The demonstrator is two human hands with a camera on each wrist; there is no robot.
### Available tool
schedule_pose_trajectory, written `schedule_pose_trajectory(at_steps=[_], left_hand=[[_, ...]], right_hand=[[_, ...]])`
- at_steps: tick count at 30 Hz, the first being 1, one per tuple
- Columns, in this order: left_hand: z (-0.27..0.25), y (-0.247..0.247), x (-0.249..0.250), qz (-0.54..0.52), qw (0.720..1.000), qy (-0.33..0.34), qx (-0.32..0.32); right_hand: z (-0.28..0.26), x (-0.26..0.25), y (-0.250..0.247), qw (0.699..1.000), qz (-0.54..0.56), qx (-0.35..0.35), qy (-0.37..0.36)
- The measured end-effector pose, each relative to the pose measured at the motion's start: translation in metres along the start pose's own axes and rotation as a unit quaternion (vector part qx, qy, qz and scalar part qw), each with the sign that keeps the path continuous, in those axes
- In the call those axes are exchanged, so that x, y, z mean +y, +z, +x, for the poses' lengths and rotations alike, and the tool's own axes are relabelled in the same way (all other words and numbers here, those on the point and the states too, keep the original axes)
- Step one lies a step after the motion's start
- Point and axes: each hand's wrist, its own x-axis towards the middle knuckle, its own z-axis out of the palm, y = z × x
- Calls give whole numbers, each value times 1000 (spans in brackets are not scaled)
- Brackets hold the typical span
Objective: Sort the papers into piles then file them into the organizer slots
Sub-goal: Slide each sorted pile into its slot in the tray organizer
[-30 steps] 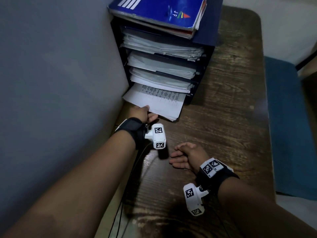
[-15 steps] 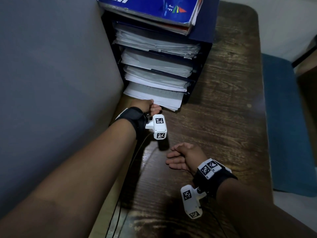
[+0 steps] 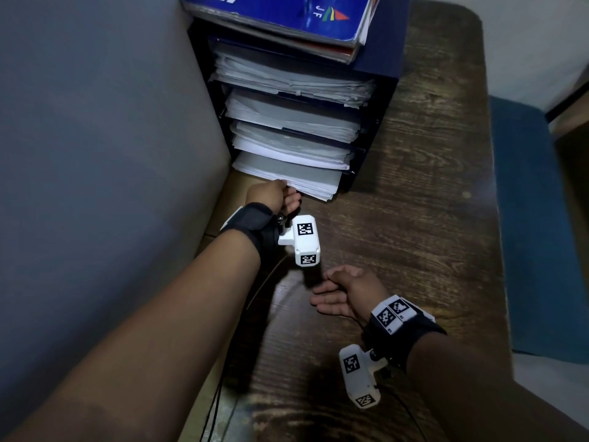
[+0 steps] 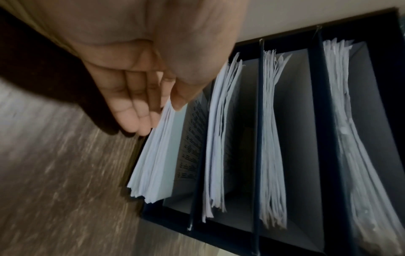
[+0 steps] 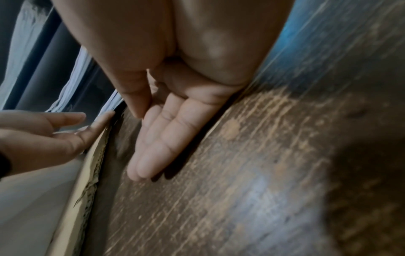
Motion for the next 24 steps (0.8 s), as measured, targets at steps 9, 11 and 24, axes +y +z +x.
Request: schedule_pose_trajectory(at_steps=[9, 11, 24], left_hand=[[-1, 17, 4, -14, 1000, 1, 16], [-1, 19, 6, -4, 1000, -11, 15], [6, 21, 21, 67, 996, 56, -17]], right_hand=[[1, 2, 0, 1000, 10, -2, -2], [0, 2, 0, 1000, 9, -5, -4], [-1, 0, 0, 1000, 8, -2, -2]])
